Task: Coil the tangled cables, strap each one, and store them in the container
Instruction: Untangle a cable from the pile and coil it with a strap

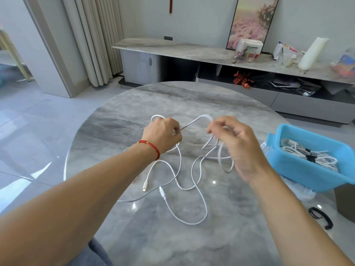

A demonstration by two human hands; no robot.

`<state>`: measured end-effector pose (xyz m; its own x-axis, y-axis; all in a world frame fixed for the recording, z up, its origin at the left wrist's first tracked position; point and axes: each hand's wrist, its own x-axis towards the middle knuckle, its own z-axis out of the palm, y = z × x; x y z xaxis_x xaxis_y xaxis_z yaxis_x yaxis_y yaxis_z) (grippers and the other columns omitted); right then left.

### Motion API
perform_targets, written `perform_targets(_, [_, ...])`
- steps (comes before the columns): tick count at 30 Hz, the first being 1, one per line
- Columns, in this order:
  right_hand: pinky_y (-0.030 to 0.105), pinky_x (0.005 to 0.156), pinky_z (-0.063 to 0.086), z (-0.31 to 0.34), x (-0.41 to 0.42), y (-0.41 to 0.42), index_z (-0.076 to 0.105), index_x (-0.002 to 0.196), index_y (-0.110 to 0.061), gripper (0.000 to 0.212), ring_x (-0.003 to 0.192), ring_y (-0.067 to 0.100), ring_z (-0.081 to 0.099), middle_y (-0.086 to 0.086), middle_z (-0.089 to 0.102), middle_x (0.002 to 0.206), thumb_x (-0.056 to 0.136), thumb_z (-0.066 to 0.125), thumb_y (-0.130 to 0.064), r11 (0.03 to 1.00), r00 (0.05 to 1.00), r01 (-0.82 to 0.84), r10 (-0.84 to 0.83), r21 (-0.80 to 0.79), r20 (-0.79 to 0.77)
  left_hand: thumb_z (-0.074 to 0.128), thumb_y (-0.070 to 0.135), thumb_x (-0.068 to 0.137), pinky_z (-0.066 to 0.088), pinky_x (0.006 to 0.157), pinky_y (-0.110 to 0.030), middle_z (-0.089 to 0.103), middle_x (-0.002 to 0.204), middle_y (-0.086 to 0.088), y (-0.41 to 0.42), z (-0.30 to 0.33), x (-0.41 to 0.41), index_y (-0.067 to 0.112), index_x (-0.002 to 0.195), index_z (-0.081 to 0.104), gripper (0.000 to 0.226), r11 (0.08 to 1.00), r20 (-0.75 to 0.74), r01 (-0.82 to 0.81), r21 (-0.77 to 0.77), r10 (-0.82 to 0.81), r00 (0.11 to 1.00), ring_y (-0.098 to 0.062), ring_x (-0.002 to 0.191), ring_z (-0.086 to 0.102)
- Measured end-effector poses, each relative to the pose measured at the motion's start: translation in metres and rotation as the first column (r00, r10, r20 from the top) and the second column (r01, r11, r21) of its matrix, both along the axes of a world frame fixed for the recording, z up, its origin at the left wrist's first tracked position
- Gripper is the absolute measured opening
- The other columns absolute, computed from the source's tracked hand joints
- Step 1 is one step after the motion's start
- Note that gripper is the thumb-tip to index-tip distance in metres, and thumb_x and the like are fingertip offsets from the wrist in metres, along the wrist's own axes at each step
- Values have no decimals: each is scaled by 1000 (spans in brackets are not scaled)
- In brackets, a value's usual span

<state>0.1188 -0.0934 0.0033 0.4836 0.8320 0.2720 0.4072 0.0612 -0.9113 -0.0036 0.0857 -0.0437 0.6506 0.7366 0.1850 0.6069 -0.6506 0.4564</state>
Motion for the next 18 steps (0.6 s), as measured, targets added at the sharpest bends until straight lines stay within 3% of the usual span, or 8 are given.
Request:
perform_targets(2, [40,114,35,10,7,-9,66,73,-19,23,134,12,55,-2,67,130,95,59,-21,977,968,-77,121,198,-221,58,32,86,53,77,-38,55,84,-9,9,-6,-8,32,85,66,9,999,-49,-17,-39,15,999,-36,91,60])
perform_targets(4, [45,119,30,17,12,-16,49,74,-13,23,140,22,51,12,66,136,97,50,-16,936,895,-172,278,306,-347,58,30,88,55,79,-43,61,80,-9,16,-11,-15,31,78,63,11,995,-53,27,-91,-32,998,-36,91,61])
perform_targets(7, [58,108,49,19,7,-18,38,75,-15,26,103,41,67,20,69,92,96,51,-20,937,813,-217,328,273,-481,62,31,92,54,79,-43,69,86,-5,19,-11,-16,25,89,72,13,987,-30,100,-124,-104,994,-31,91,65])
perform_targets(9, [63,75,57,11,3,-12,42,76,-12,26,63,35,62,15,54,67,90,58,-27,996,969,-79,86,38,-233,59,39,96,53,76,-43,66,82,-3,18,-10,-13,22,92,73,22,989,-20,114,-95,-117,993,-31,90,64])
perform_targets(11, [47,55,52,2,-5,-4,46,85,-17,24,50,23,51,2,50,58,86,65,-31,980,993,34,-12,-194,117,54,42,98,51,71,-40,61,84,-4,14,-9,-8,21,90,70,28,990,-45,139,0,-139,989,-35,91,62])
perform_targets(14, [35,65,43,-11,-20,7,49,103,-32,36,63,7,52,-12,55,67,85,67,-57,890,932,71,102,-450,348,49,48,100,43,66,-36,65,97,-9,4,-3,-2,22,94,70,34,973,-100,186,137,-174,980,-37,94,62])
perform_targets(16, [37,75,48,-15,-26,13,56,106,-36,50,81,11,59,-14,58,73,82,55,-80,835,896,115,146,-538,419,50,49,99,39,63,-34,67,96,-8,-2,1,0,25,98,72,33,956,-142,201,213,-174,975,-36,90,64])
perform_targets(18, [39,76,52,-13,-31,19,62,96,-37,55,75,16,63,-12,59,67,81,46,-87,830,904,87,167,-551,393,53,39,97,37,62,-34,67,96,-8,-6,6,3,26,101,73,24,940,-193,190,284,-138,971,-36,90,65])
